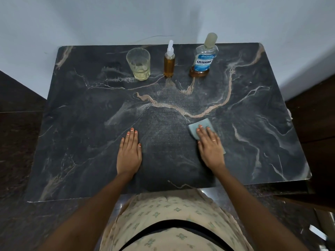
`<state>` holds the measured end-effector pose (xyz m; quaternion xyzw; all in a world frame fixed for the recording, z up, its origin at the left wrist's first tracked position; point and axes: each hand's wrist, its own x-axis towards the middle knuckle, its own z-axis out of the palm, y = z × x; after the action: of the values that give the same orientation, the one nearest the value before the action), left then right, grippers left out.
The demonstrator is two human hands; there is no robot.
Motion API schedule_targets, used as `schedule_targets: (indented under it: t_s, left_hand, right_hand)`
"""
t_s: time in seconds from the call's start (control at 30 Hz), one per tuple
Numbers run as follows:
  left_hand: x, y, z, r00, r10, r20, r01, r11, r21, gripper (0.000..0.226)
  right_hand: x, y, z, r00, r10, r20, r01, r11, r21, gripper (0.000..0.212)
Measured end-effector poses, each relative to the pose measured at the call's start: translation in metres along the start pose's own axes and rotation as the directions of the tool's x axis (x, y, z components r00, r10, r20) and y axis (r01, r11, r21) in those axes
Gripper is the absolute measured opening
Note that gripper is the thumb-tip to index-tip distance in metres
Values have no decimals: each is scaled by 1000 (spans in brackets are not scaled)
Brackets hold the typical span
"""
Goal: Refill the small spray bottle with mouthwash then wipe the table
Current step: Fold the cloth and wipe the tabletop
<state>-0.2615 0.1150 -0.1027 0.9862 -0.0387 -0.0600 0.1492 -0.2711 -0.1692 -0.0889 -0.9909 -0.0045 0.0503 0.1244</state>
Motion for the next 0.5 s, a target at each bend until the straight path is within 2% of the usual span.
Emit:
schedule_targets:
  t_s: [0.13, 0.23, 0.37, 0.43, 0.5]
  left_hand:
    - [0, 0, 0, 1000, -3, -2, 3, 1000, -5, 60]
    - [0, 0, 0, 1000, -1, -3, 1, 1000, -4, 60]
    - [0, 0, 1, 1000, 3, -4, -3, 1000, -2, 60]
    - [0, 0, 1, 1000, 3, 0, -3, 1000, -2, 60]
    - [0, 0, 1, 1000, 1, 0, -1, 1000, -5, 60]
  right_hand:
    - [11, 26, -13, 969, 237, -70, -233, 971, 61, 49]
    - [20, 14, -10, 960, 276, -40, -273, 959, 69, 44]
    - [16, -34, 1, 997, 57, 45, -61, 993, 97, 52]
    - [10, -69, 10, 990, -75, 119, 62, 992, 112, 59]
    - [0, -100, 20, 964, -200, 176, 190, 979, 70, 56]
